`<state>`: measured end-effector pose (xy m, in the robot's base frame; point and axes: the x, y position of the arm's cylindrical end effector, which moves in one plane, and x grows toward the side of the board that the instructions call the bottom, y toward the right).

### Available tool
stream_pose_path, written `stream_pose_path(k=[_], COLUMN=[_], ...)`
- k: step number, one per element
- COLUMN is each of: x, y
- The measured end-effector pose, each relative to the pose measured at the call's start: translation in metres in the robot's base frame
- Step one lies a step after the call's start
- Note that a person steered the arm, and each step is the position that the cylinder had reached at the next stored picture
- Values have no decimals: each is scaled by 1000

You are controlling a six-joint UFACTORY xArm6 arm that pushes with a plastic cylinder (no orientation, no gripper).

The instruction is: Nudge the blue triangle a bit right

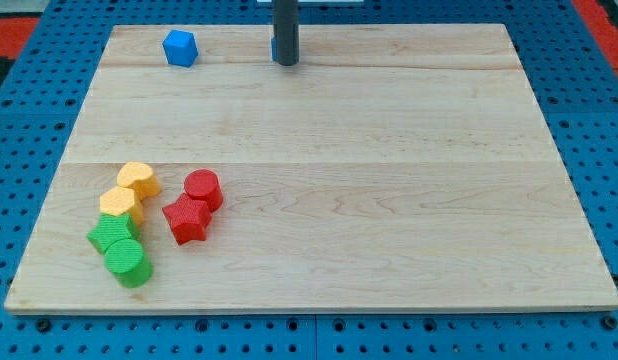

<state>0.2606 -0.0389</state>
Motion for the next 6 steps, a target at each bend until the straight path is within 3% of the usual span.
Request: stream_pose_path(k=[3,6], x=[-4,-10], y=[-59,-15])
